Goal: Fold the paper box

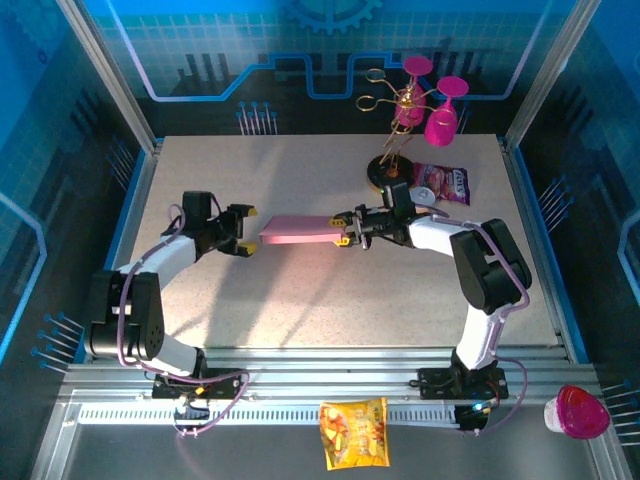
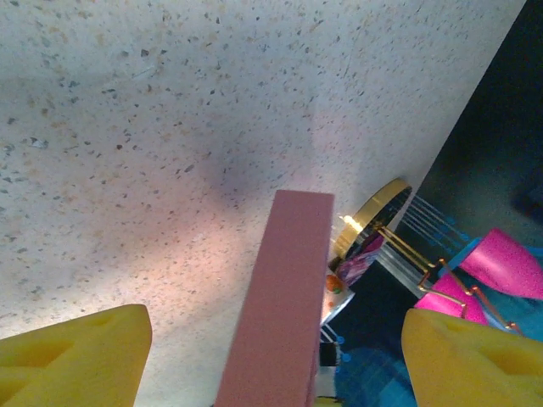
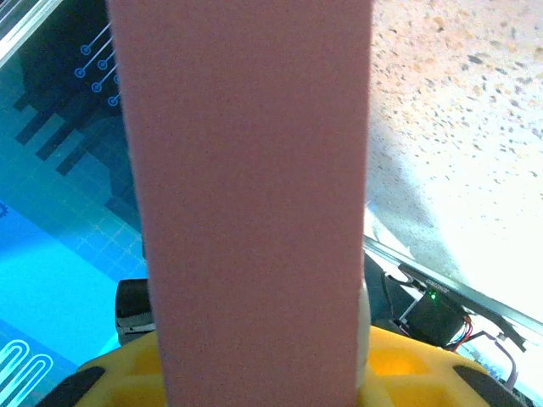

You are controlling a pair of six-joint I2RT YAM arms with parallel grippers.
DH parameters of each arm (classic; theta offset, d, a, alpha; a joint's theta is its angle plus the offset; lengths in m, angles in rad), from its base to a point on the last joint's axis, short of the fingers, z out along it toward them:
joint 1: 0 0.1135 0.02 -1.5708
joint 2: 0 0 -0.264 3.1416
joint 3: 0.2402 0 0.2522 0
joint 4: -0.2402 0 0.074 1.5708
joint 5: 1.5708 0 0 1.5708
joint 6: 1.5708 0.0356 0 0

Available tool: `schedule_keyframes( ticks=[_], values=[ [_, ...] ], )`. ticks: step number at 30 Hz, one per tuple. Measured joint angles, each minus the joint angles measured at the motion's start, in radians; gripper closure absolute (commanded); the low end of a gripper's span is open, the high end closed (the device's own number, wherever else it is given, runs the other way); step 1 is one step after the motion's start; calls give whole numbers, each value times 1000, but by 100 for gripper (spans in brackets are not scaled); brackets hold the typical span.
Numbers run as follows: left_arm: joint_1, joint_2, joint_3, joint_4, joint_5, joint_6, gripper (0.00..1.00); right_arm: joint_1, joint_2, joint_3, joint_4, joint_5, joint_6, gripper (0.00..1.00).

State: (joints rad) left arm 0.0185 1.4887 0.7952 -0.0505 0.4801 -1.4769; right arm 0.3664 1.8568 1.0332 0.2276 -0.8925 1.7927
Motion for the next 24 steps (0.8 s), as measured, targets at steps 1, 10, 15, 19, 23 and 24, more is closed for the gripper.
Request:
schedule_keyframes(
  ticks=[1,10,15,19,23,24],
  values=[
    [1,0,0,0,8,-15,25,0,-3,-4,0,-2,4,70],
    [-21,57,-32,45,105,-172,29,20,-5,-31,63,-3,80,71],
    [-55,97,-33,118,121,-240,35,33,-2,-44,109,-1,126,71],
    [-85,102,-41,168,121,-288,43,33,12,-54,144,2,154,72],
    [-93,102,-51,190,114,-312,57,32,34,-57,175,-6,181,73],
    [-93,102,-58,201,109,-314,62,32,38,-57,178,-7,193,73]
  ],
)
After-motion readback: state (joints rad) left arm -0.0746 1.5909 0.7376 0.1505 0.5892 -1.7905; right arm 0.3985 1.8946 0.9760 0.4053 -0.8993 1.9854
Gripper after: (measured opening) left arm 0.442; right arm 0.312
